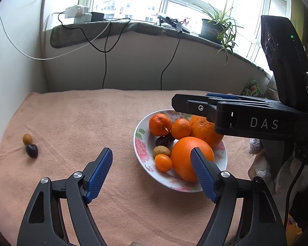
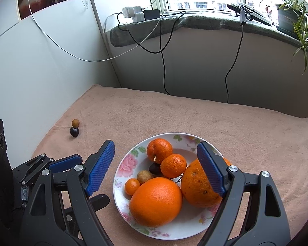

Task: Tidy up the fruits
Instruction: 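Open both grippers to drop the tangerines into the bowl, then move both tools back to the kiwi and dark cherry on the towel, then close the left gripper on the brown kiwi while the right gripper closes on the dark cherry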

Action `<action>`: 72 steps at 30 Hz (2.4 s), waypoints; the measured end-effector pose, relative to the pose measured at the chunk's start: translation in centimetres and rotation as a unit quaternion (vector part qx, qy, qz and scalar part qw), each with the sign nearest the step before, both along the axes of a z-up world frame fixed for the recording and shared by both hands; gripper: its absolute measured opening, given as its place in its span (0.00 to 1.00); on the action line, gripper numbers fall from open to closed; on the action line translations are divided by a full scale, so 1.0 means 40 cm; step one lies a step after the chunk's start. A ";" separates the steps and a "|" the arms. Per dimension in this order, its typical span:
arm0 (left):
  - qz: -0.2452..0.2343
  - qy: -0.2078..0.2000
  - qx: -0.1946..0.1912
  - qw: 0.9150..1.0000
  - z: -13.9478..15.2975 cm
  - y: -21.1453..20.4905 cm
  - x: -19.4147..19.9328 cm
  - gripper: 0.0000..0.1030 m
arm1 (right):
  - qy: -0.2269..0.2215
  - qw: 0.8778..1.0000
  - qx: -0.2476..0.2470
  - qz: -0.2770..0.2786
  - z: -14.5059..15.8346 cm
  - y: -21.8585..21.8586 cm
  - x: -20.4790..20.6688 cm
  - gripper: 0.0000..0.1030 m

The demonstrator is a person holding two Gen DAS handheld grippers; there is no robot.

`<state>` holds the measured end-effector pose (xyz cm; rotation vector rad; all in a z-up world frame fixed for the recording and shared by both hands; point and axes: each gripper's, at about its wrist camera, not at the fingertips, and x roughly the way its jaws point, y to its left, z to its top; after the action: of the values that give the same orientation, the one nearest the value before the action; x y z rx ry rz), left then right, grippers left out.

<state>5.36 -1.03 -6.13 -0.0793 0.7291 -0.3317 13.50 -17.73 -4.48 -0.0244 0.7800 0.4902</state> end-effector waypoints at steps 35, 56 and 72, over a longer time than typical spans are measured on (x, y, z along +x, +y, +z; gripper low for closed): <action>0.107 0.000 0.009 0.994 -0.002 0.262 0.021 0.76 | -0.013 0.997 0.038 0.071 0.010 0.201 -0.026 0.82; 0.168 0.037 -0.014 0.985 -0.063 0.442 0.103 0.76 | 0.004 0.993 -0.001 0.114 -0.094 0.383 -0.026 0.82; 0.179 0.068 -0.043 0.980 -0.106 0.517 0.159 0.45 | 0.033 0.986 -0.016 0.160 -0.161 0.481 0.002 0.53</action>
<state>11.72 19.64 -10.38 -0.3142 0.8196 -0.0120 13.57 1.52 -10.92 -0.1660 0.8529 0.7860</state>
